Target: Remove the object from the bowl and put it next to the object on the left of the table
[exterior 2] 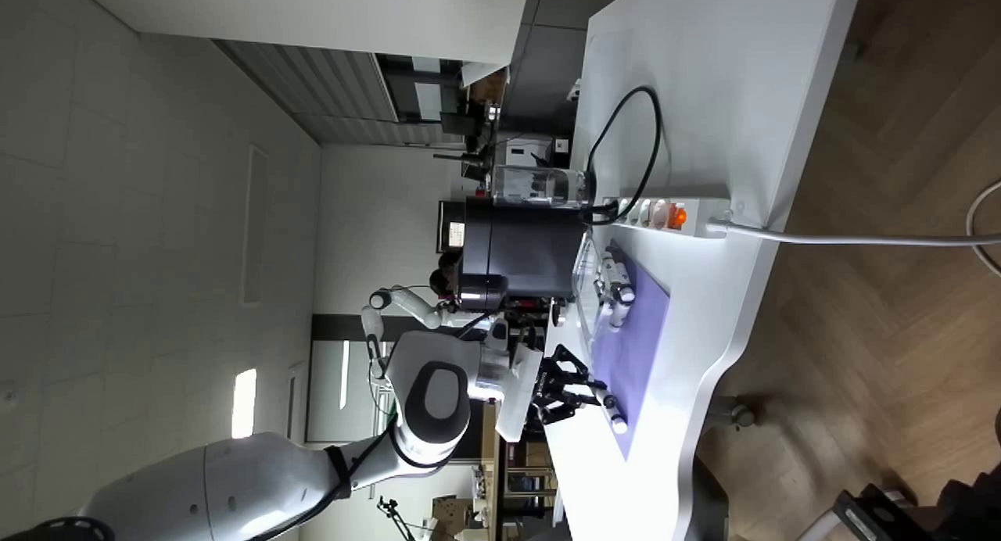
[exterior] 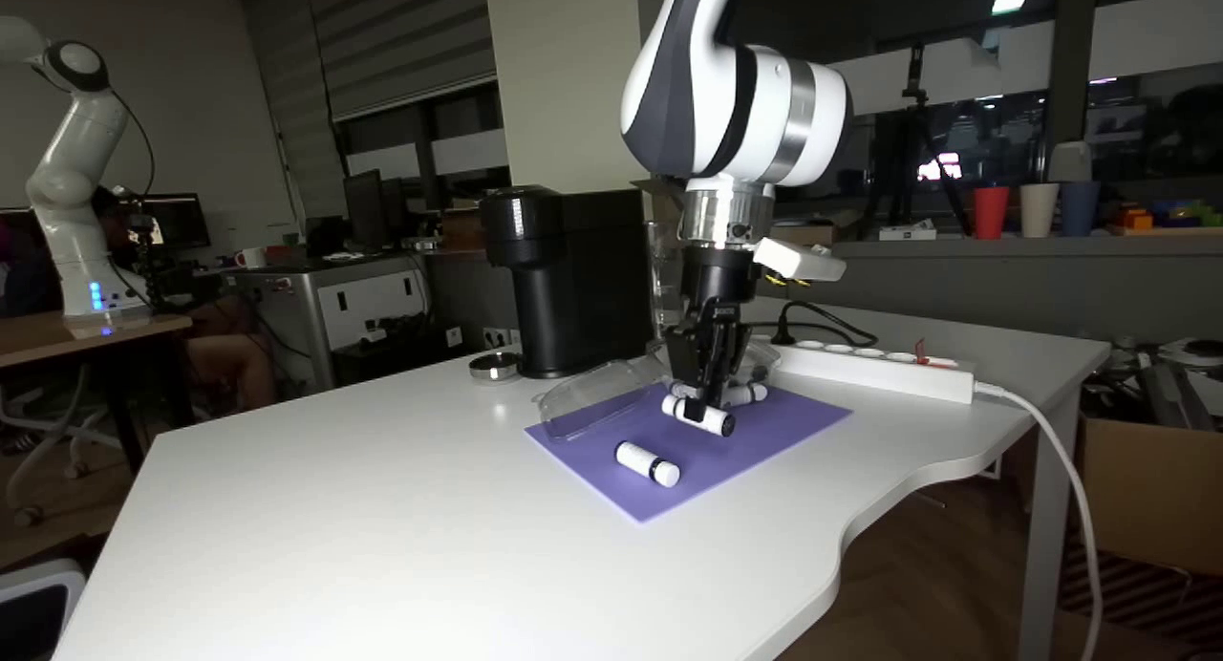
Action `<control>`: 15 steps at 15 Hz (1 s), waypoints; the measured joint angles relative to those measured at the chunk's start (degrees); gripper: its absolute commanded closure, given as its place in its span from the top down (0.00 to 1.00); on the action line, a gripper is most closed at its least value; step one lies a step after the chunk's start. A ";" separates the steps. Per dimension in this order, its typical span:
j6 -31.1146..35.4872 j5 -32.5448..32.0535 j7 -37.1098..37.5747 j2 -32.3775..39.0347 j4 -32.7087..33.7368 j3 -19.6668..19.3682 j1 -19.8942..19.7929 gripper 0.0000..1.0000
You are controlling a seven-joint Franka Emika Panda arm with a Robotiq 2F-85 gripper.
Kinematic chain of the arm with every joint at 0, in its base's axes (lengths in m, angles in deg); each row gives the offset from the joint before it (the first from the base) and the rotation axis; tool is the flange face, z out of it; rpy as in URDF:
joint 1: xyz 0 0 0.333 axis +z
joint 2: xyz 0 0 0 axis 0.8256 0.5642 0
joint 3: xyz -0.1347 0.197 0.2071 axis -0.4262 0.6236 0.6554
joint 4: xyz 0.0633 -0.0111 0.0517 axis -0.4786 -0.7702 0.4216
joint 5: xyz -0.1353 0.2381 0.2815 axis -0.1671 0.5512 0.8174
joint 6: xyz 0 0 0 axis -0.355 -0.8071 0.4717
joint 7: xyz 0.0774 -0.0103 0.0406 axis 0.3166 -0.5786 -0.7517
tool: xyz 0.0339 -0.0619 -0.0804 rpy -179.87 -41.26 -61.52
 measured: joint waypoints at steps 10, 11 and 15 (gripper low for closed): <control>1.53 -0.45 0.15 5.92 4.23 0.63 0.06 0.07; 1.53 -0.49 0.16 6.41 4.62 0.66 0.08 0.07; 1.38 -1.28 0.67 7.36 5.47 0.73 0.13 0.32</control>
